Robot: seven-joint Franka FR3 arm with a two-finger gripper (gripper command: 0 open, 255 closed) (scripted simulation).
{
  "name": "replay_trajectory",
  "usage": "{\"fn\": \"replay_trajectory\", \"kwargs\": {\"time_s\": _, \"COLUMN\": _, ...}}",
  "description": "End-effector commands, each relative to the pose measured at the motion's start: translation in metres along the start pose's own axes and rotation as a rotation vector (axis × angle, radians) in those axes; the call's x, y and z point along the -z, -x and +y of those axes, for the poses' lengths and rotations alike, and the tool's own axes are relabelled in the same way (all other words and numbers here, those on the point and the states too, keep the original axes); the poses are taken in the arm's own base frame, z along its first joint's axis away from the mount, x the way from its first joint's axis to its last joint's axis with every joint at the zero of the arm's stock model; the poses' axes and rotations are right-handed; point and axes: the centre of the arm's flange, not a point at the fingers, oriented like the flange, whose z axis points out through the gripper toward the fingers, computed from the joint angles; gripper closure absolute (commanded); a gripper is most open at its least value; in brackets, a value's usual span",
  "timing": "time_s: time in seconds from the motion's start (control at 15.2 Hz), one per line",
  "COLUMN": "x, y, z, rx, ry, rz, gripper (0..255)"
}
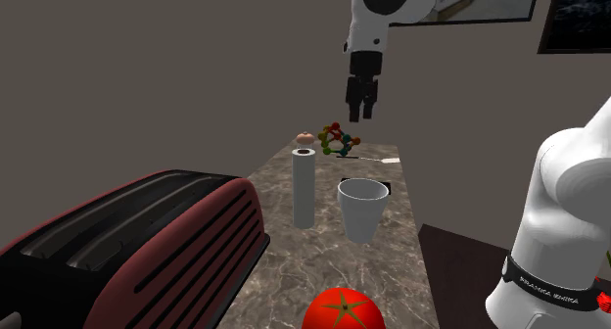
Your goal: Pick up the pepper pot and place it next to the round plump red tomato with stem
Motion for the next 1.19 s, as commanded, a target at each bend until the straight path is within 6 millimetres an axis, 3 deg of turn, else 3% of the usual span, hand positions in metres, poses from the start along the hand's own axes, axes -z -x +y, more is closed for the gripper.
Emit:
{"fn": "replay_trajectory", "kwargs": {"time_s": 0.0, "x": -0.007, "y": -0.025, "z": 0.018, "rx": -0.002, "ry": -0.008, "rz": 0.005, "gripper": 0}}
{"fn": "replay_trajectory", "kwargs": {"time_s": 1.12, "x": -0.059, "y": -0.203, "z": 0.148, "rx": -0.024, "ry": -0.082, "rz": 0.041, "gripper": 0}}
